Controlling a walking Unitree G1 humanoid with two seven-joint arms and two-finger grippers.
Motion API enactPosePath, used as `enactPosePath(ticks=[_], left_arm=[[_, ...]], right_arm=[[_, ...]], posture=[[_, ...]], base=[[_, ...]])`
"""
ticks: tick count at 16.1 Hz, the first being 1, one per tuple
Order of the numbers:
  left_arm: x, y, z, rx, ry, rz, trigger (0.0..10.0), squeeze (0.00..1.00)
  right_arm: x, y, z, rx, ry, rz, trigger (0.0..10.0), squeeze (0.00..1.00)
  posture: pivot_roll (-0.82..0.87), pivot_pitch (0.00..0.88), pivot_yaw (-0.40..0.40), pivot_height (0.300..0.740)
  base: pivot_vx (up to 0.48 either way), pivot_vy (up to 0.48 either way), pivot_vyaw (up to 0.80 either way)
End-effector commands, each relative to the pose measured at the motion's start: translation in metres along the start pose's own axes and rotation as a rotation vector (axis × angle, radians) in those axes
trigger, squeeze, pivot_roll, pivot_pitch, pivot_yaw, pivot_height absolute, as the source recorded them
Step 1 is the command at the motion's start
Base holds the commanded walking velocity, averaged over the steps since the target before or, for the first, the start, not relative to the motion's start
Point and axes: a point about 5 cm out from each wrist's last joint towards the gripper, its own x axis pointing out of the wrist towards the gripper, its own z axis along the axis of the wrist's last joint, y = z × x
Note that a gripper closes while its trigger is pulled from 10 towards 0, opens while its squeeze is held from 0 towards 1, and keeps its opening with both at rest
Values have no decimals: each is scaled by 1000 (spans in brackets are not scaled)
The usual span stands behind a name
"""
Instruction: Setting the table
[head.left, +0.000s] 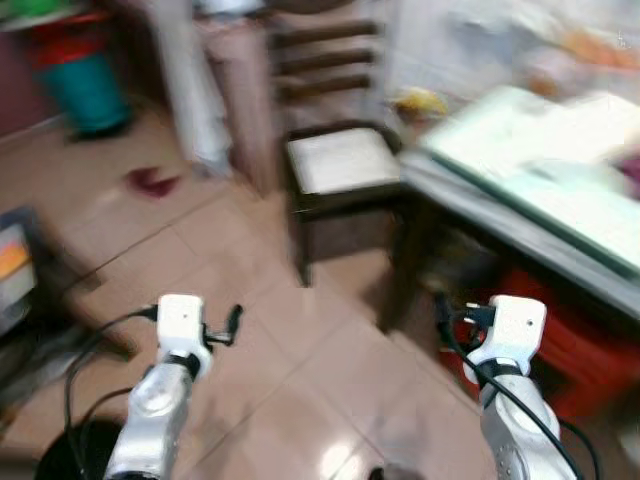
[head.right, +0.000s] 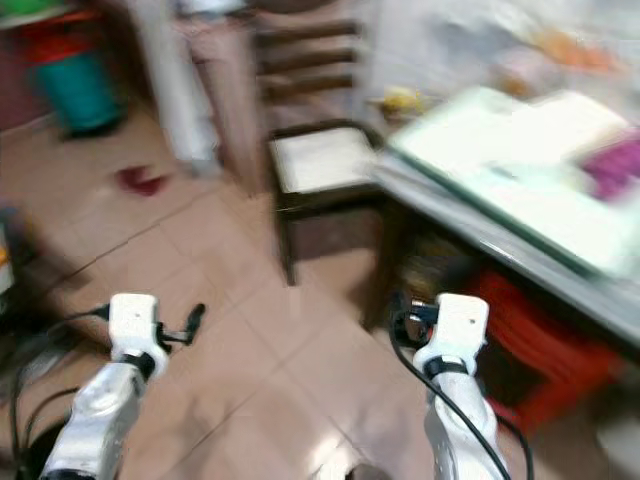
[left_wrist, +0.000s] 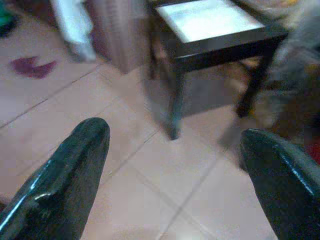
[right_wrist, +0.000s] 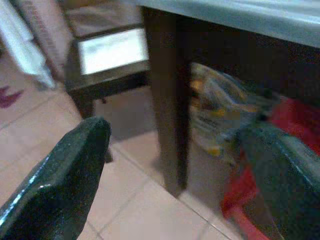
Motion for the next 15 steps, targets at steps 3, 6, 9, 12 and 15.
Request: enactPosePath(ticks=[3,6,9,12,15], left_arm=[[-4,-5,-5,3,6,-12,10000,0],[-4,-5,1,-2,-29,0,10000,0],[1,-14,6,-13,-55,-2,10000,0],[6,-14,9,-20,-73,17,10000,0],[13,-10,21,-10,-120,47,10000,0]], right_arm=[[-1,-2,-1,4,11,-9,10000,0],[-1,2,4,-30,-16,22,10000,0],[0,3,9,-52,-41,46,10000,0],[4,4,12,-74,-47,61,10000,0],[11,5,15,-92,-53,76,10000,0]], posture=[[-54,142,63,740],[-44,140,50,740],[-47,117,27,740],[-41,77,-12,740],[-28,42,-48,740]], base=[[0,0,-781],[0,0,-775],[0,0,-406],[0,0,0],[0,0,0]])
